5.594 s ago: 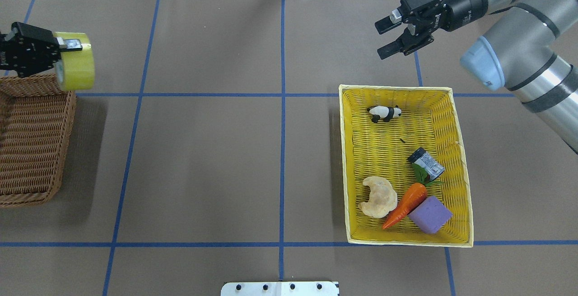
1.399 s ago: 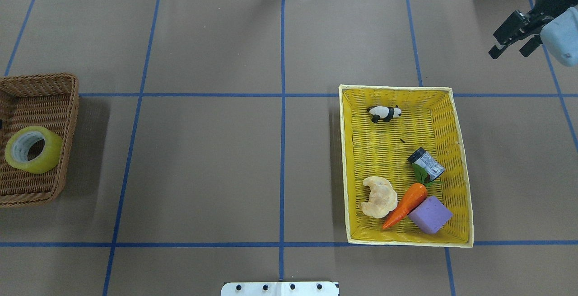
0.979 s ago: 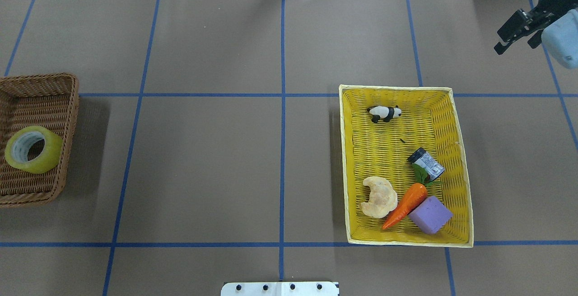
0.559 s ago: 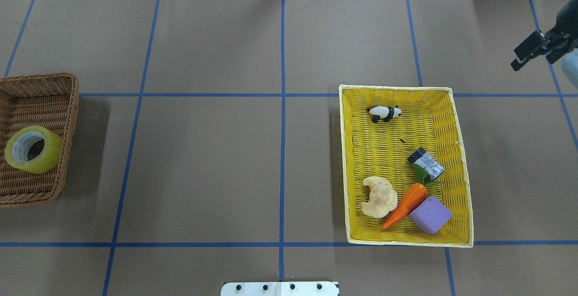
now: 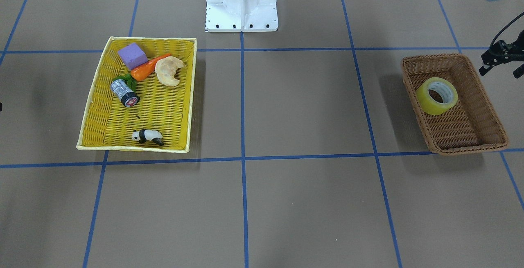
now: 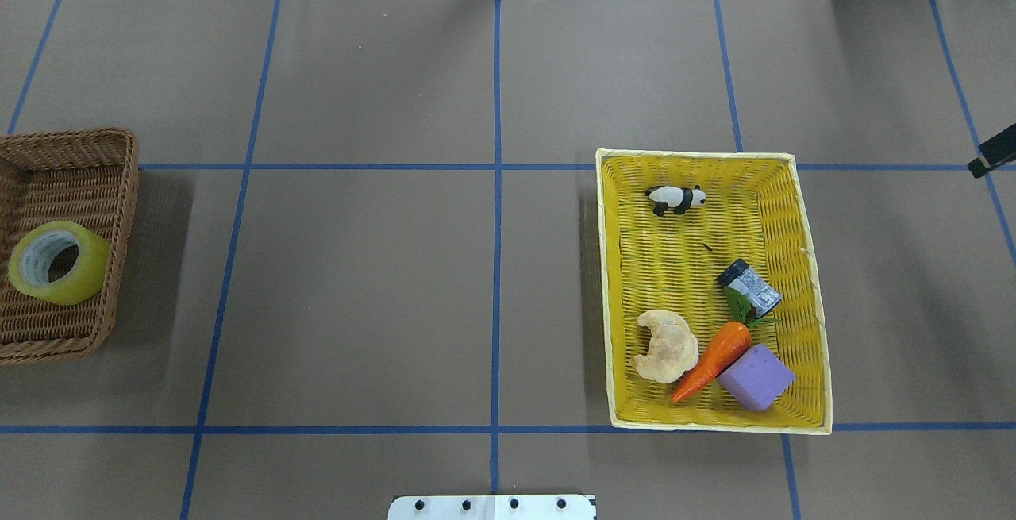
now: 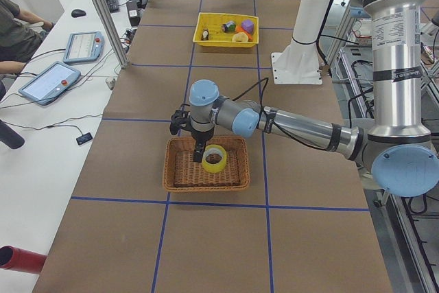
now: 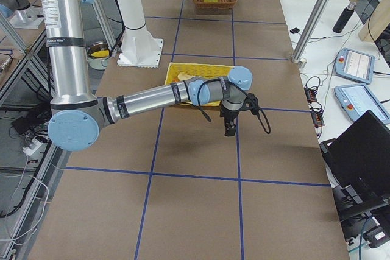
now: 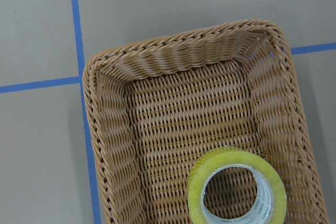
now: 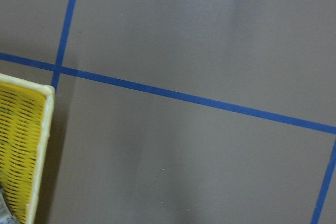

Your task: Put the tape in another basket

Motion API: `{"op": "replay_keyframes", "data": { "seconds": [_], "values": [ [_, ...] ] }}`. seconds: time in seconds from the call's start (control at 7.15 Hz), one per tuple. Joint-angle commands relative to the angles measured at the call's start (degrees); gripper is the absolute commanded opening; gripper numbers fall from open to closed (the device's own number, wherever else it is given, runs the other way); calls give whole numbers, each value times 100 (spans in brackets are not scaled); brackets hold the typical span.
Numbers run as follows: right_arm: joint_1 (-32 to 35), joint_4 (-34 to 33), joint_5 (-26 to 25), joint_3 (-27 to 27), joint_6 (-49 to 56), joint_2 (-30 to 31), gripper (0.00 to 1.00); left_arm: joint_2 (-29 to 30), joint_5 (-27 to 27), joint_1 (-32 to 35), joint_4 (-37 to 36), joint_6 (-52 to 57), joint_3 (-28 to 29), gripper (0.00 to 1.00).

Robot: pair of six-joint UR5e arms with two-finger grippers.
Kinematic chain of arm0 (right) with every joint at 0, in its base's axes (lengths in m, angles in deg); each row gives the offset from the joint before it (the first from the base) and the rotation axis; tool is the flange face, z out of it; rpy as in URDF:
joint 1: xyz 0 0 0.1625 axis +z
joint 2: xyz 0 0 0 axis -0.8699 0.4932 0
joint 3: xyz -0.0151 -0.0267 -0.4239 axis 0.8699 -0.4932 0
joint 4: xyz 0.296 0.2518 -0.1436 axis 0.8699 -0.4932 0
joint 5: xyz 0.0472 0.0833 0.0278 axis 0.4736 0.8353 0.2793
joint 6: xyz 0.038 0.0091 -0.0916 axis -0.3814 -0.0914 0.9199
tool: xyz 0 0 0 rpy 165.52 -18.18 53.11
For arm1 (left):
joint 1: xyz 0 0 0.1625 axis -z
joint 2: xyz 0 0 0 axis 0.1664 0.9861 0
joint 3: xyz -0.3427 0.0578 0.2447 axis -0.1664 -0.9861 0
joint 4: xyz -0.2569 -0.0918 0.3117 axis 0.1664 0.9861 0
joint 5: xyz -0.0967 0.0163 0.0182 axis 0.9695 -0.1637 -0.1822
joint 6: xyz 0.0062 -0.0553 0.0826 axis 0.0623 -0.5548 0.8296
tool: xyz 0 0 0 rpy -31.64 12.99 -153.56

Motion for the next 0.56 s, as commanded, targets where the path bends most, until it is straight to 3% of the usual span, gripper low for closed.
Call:
{"op": "replay_keyframes", "data": {
  "seconds": [0.0,0.28,0.42],
  "values": [
    [252,353,-19,-106,-84,216,100,138,0,0,8,4,36,98],
    [574,318,173,-46,-155,163,100,453,0,-9,-53,-66,158,98],
    [864,353,531,-37,-137,198,100,699,105,-9,-280,-49,377,98]
  ]
}}
